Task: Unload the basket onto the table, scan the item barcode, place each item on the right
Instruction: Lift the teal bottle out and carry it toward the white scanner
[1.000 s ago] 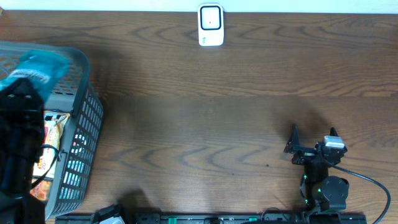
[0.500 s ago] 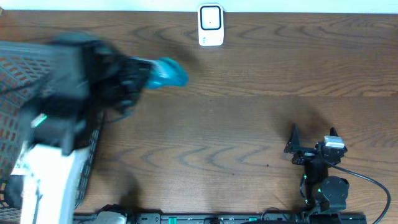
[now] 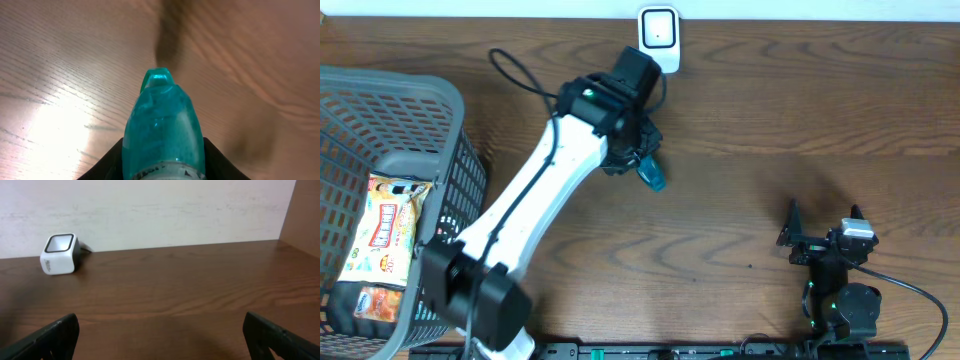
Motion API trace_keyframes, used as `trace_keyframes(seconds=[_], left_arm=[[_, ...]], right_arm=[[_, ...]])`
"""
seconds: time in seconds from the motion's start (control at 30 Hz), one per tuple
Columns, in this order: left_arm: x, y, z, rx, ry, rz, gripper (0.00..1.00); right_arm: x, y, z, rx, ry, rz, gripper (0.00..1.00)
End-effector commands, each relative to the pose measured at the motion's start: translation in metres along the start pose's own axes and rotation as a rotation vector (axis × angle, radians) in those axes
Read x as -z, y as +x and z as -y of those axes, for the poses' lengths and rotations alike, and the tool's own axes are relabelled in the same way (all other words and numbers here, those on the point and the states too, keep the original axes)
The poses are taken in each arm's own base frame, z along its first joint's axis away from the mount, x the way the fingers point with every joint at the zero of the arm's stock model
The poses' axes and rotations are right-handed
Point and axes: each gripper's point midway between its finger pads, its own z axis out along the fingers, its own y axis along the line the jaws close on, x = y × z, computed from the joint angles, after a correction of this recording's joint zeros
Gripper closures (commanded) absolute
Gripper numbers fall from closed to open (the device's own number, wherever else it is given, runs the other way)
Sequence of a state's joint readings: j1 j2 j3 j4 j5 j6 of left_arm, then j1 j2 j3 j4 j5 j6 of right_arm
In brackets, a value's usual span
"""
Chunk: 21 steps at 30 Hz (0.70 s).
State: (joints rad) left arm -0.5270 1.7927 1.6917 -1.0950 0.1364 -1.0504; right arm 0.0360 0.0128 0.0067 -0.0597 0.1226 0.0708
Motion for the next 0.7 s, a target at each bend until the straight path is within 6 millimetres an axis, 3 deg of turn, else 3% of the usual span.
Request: trace_keyframes(seconds=[0.0, 0.5, 0.67], left_arm=[[-0.011, -0.006, -0.003, -0.020, -0.038, 0.019, 0.76], [-0.050, -0.008, -0.019, -0.190, -0.207, 0.047, 0.75], [-0.057, -0.009, -0.024, -0.042, -0.250, 0.095, 0.75]], right_arm=[[0.000, 0.001, -0.003, 0.010, -0.012, -0.002, 0.01], [0.000, 0.001, -0.003, 0.010, -0.012, -0.002, 0.01], [0.000, 0.001, -0.003, 0.010, -0.012, -0.002, 0.01]])
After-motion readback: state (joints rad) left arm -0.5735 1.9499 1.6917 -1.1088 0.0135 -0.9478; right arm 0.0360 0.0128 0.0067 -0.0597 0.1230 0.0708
